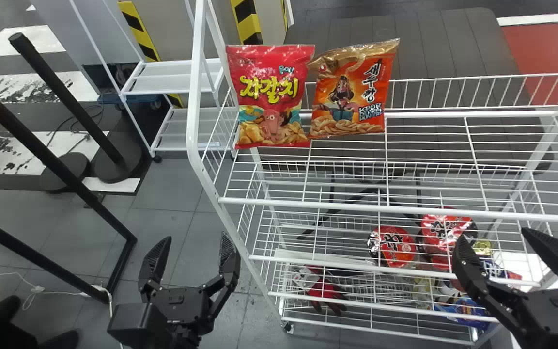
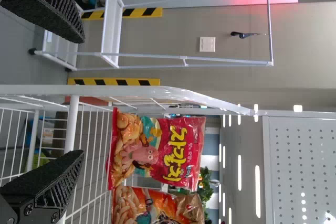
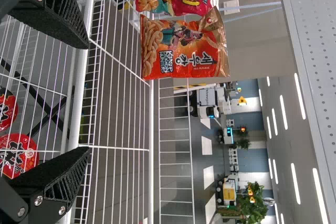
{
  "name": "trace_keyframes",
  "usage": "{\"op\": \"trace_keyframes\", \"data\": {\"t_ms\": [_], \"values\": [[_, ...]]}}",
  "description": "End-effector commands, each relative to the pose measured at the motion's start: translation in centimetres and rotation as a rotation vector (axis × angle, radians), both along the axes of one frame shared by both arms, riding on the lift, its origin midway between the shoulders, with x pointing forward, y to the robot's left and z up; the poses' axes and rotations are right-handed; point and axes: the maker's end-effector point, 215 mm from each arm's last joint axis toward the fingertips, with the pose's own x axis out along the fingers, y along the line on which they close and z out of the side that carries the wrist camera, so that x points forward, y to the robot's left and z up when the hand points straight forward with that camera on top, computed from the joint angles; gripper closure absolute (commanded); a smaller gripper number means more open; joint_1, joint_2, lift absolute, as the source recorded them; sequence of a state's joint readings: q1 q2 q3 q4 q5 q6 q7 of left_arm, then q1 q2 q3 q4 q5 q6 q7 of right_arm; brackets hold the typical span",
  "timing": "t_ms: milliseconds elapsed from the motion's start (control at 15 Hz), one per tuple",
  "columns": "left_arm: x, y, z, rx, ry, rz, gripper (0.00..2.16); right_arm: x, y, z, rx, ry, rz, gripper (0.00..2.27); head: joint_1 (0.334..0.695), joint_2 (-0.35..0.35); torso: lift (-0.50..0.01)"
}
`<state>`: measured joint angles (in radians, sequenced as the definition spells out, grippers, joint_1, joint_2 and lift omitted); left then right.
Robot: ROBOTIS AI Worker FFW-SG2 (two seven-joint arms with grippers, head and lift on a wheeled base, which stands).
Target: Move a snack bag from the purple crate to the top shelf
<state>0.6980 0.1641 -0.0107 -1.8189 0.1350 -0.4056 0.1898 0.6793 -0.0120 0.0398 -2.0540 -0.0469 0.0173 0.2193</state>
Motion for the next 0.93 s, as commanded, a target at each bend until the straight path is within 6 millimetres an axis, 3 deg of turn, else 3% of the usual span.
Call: {"op": "trace_keyframes", "data": {"t_ms": [0, 867], "values": [[0.01, 0.01, 0.02, 0.000, 0.000, 0.000, 0.05, 0.05, -0.01, 0.23, -0.002, -0.007, 0.000, 0.13, 0.695, 0.211, 0.000], [0.02, 0.03, -0.08, 0.000, 0.001, 0.001, 0.05, -0.04, -0.09, -0.74, -0.033, 0.026, -0.031, 0.13, 0.695, 0.208, -0.032]]}}
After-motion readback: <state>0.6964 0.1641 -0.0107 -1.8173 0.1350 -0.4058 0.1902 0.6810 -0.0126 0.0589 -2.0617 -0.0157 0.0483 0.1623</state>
